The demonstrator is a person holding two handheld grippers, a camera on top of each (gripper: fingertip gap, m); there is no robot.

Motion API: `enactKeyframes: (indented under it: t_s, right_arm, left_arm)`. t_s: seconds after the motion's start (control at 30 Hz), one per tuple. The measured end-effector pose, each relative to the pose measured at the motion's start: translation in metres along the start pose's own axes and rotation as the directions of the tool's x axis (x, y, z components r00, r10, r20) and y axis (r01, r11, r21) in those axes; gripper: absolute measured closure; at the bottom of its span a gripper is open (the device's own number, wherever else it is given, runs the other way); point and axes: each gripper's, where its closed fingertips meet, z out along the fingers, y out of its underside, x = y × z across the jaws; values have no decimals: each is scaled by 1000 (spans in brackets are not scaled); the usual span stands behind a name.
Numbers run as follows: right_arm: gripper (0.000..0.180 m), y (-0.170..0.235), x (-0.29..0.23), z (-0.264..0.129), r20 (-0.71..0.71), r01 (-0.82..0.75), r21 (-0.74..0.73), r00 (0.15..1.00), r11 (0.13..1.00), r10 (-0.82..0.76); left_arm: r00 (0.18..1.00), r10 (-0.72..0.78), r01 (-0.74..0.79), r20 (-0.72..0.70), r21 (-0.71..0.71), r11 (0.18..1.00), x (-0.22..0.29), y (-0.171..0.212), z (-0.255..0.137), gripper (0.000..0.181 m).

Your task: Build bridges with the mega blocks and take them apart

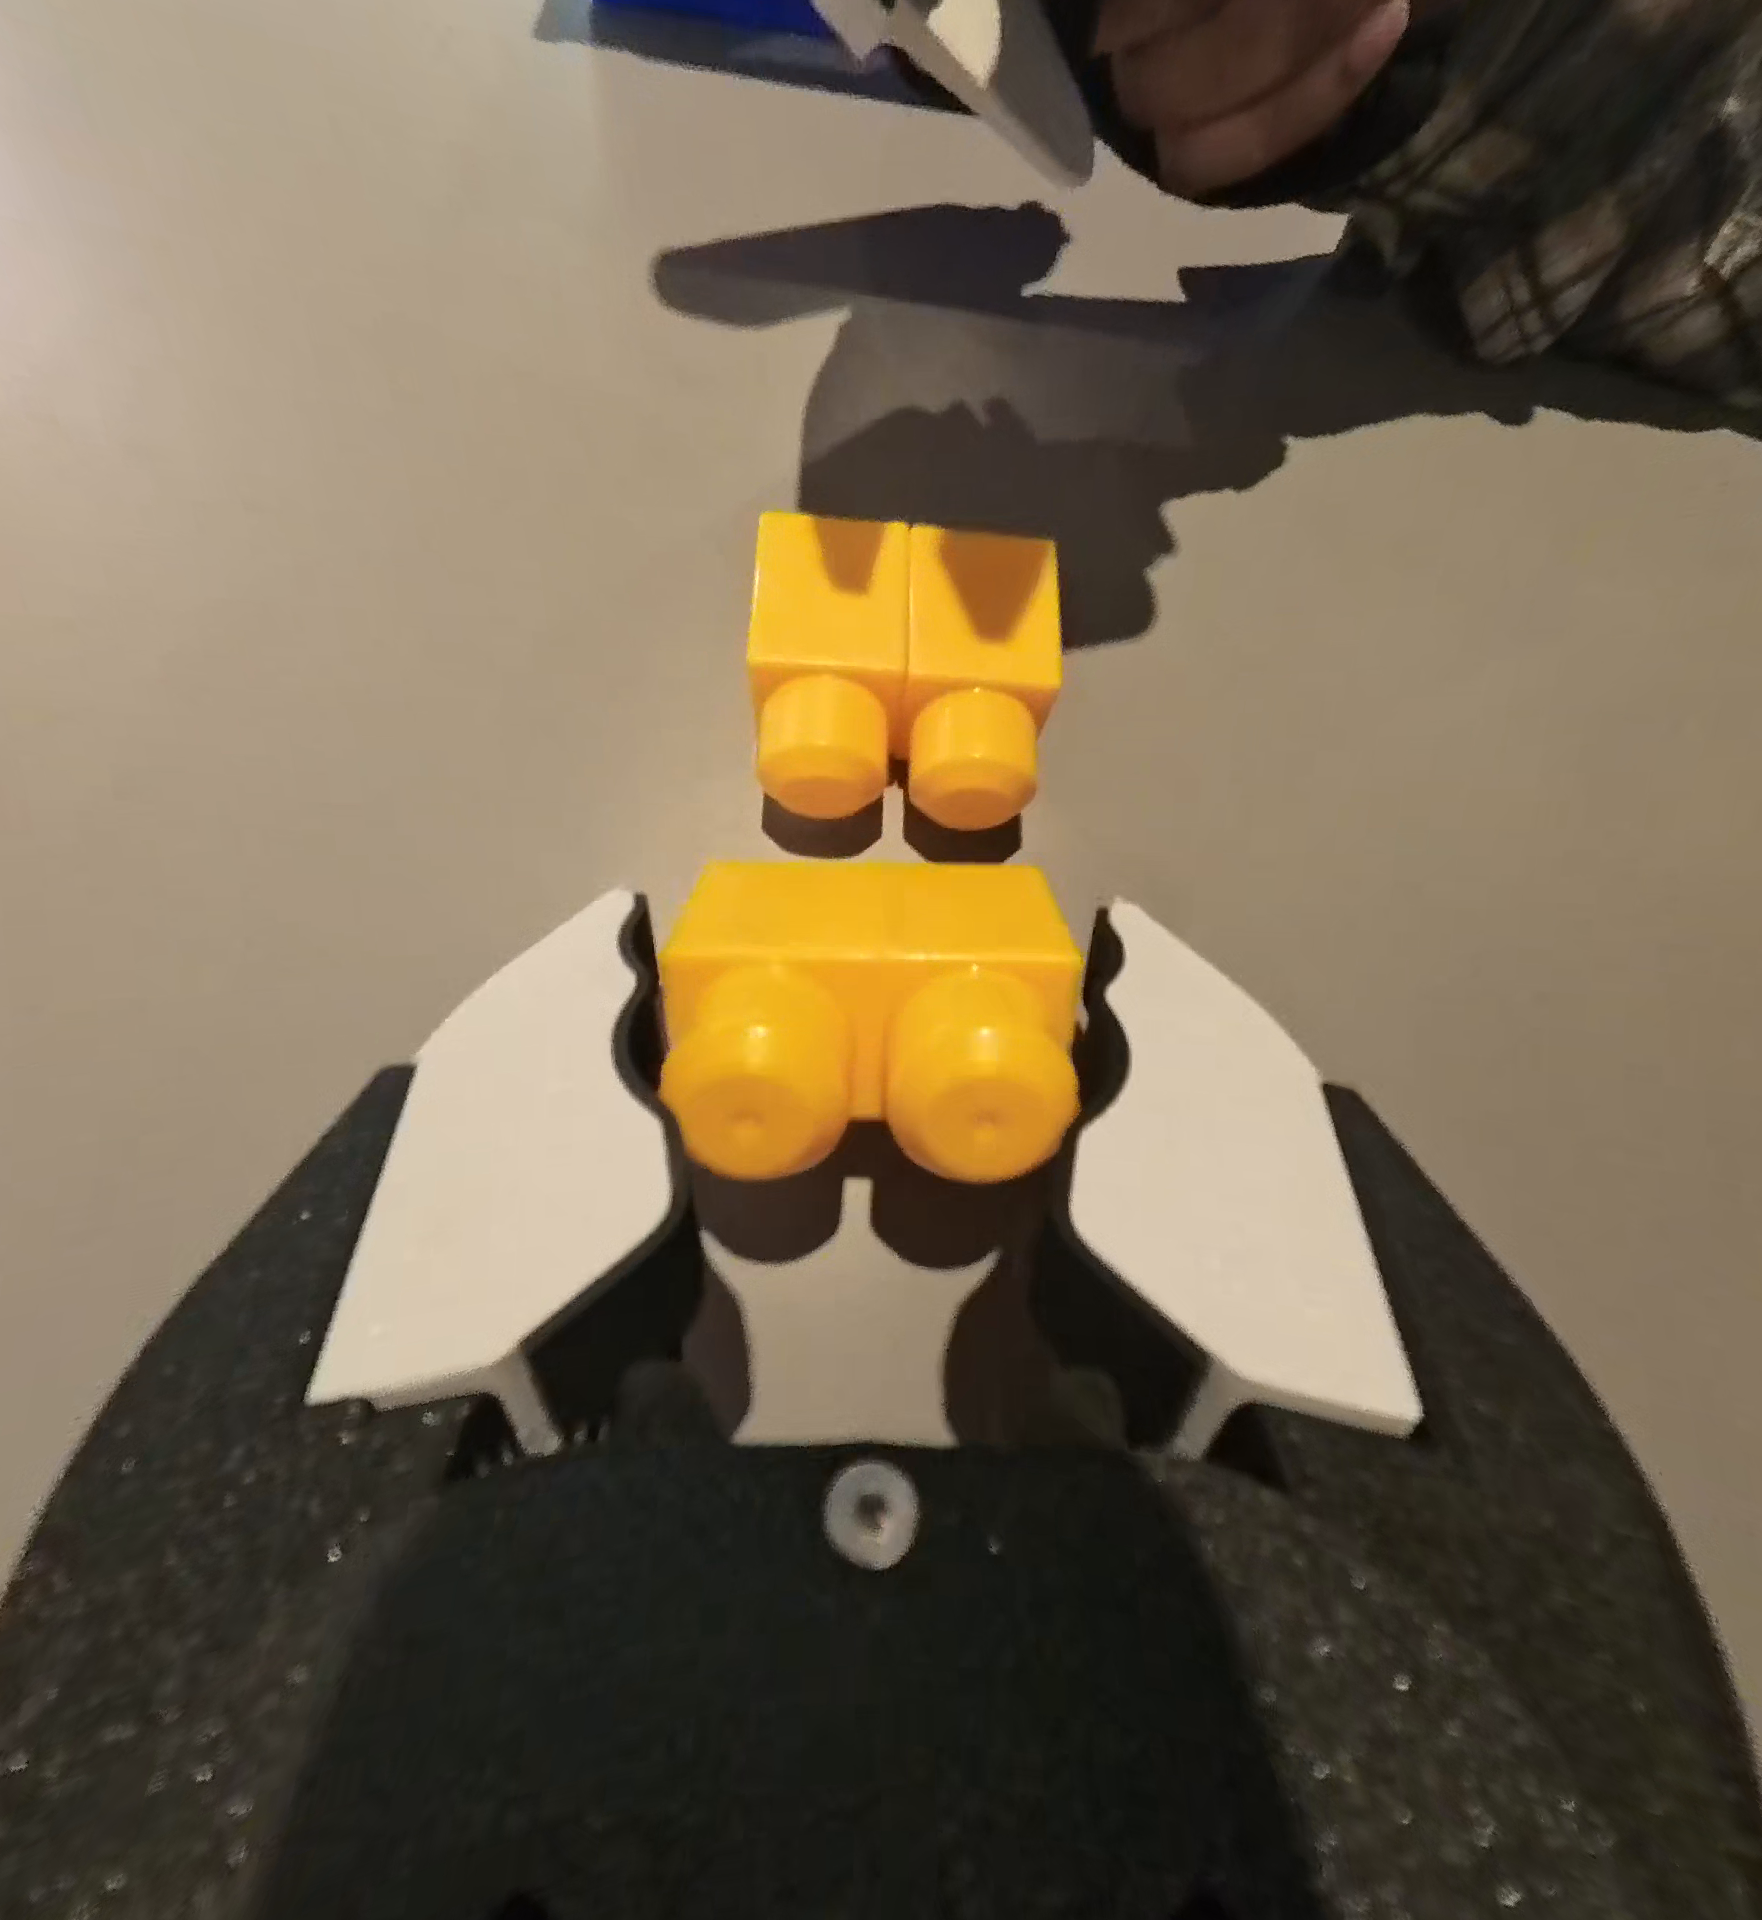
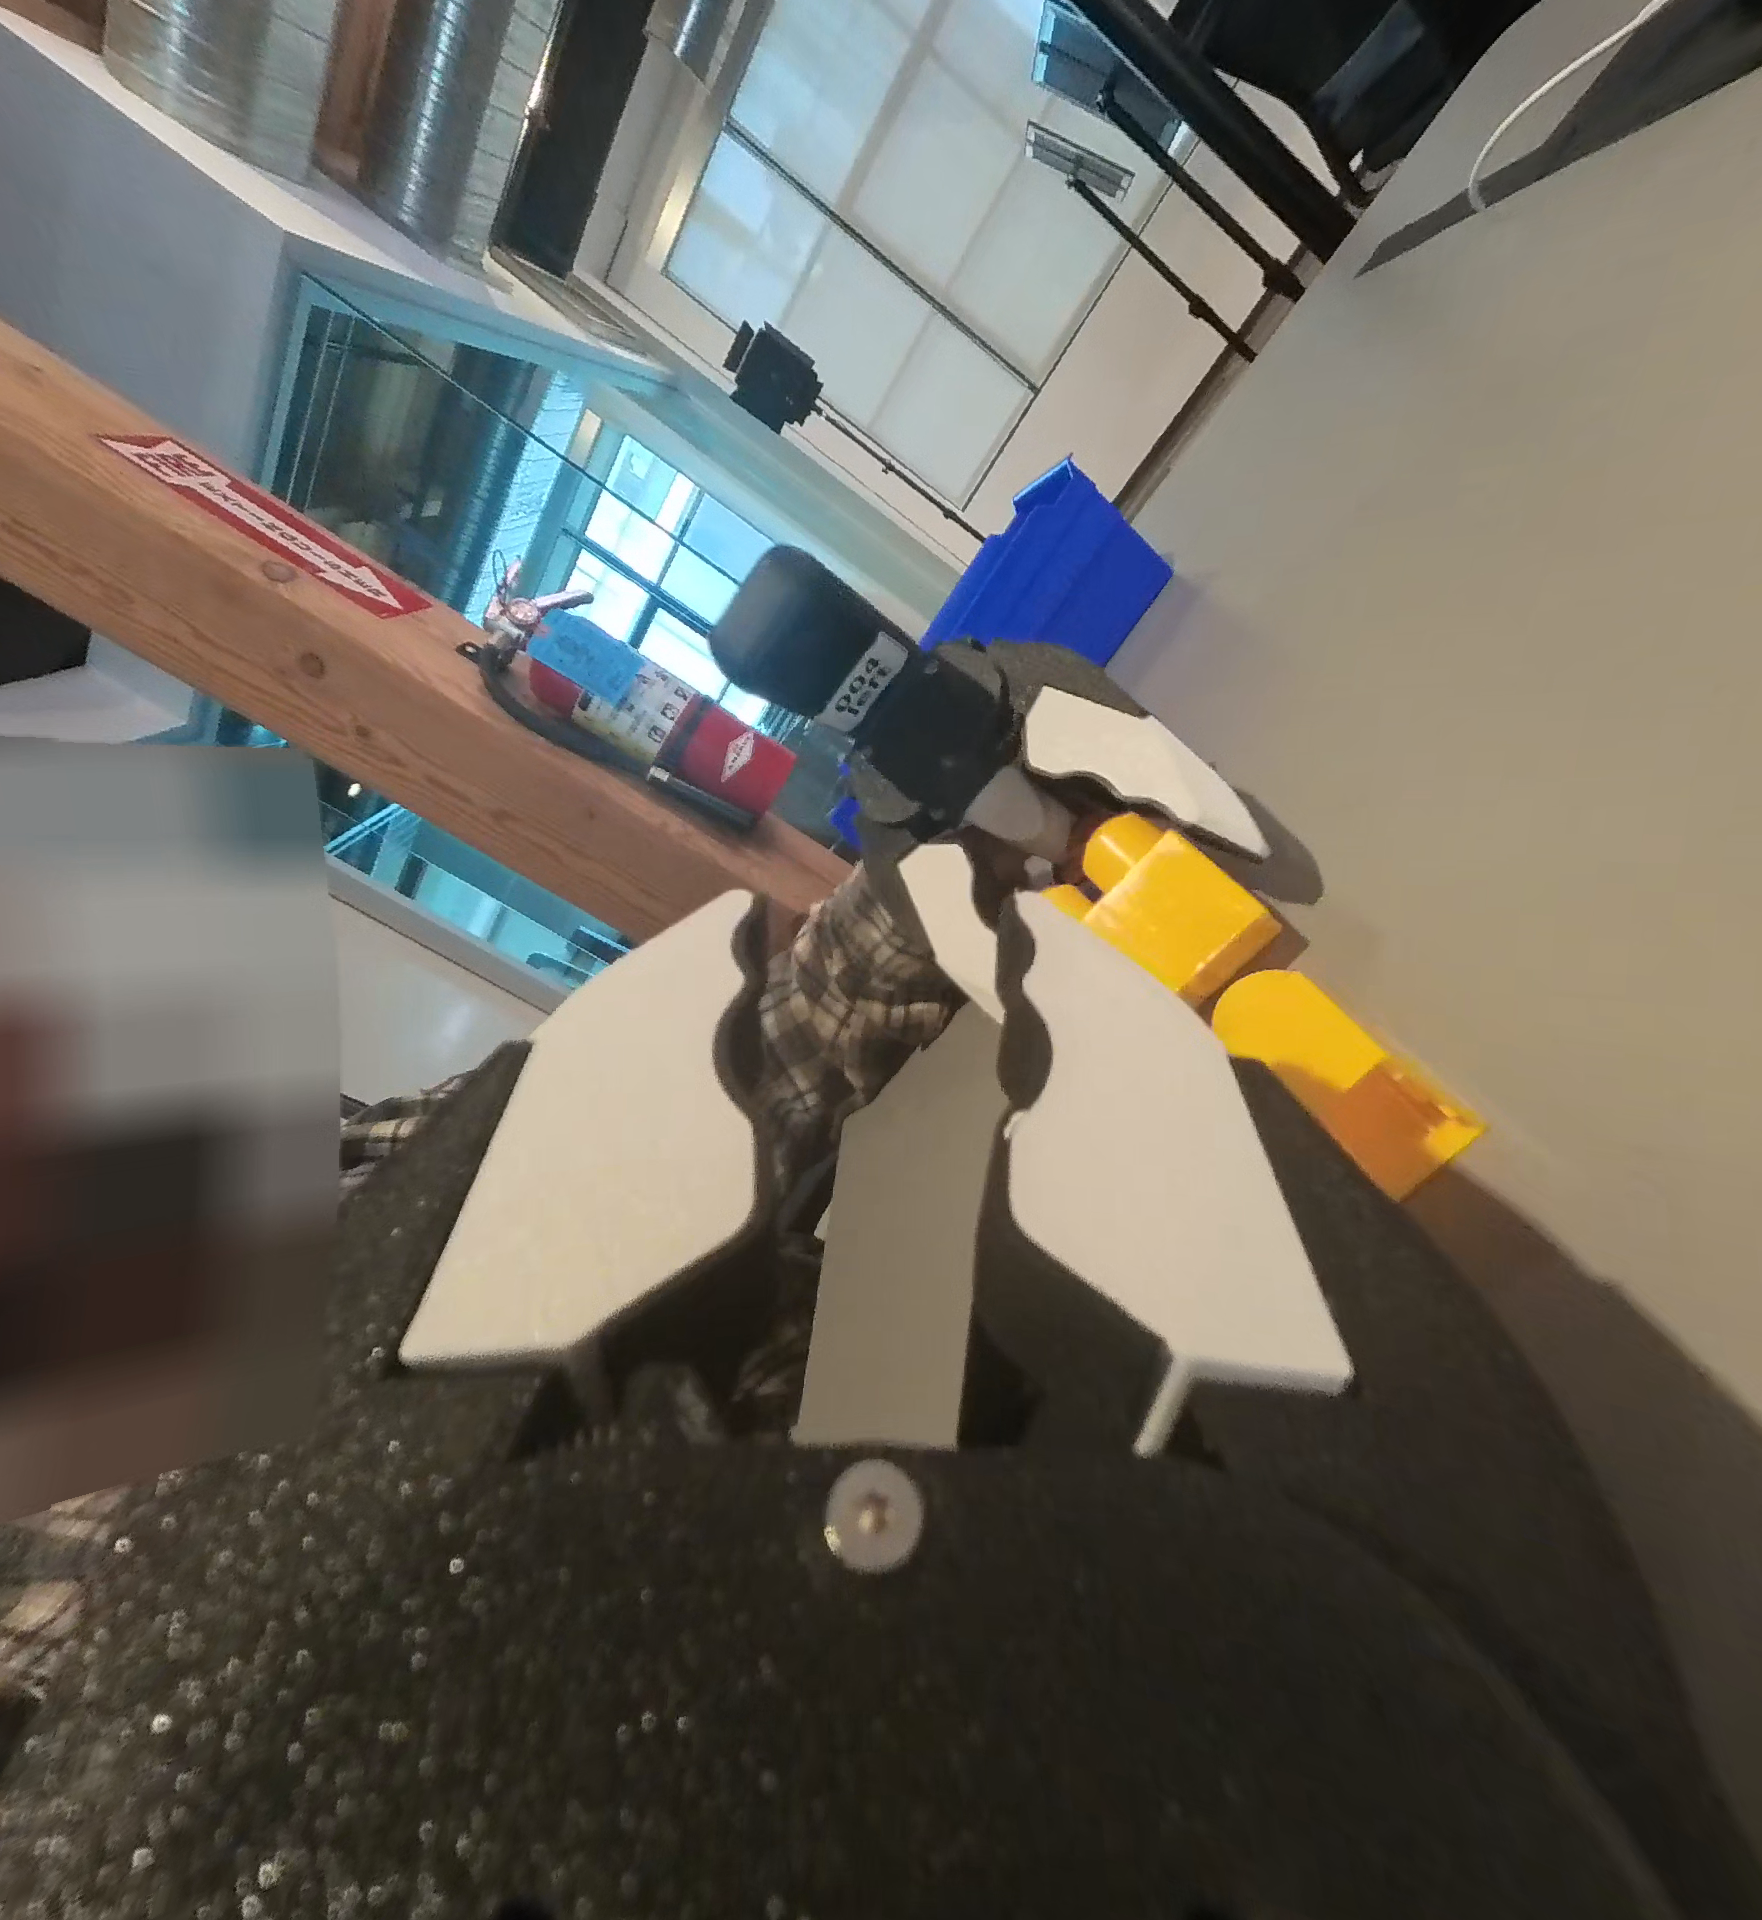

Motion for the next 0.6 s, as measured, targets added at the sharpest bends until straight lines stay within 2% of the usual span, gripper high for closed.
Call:
enactKeyframes:
  t_s: [0.37, 0.6]
  right_arm:
    - [137, 5, 2, 4, -13, 16, -28, 1000, 999, -16]
    - [131, 10, 5, 8, -47, 67, -69, 996, 995, -70]
  left_arm:
    - [1000, -15, 16, 7, -169, 985, -1, 25, 7, 101]
    - [999, -42, 39, -14, -205, 978, 2, 26, 6, 101]
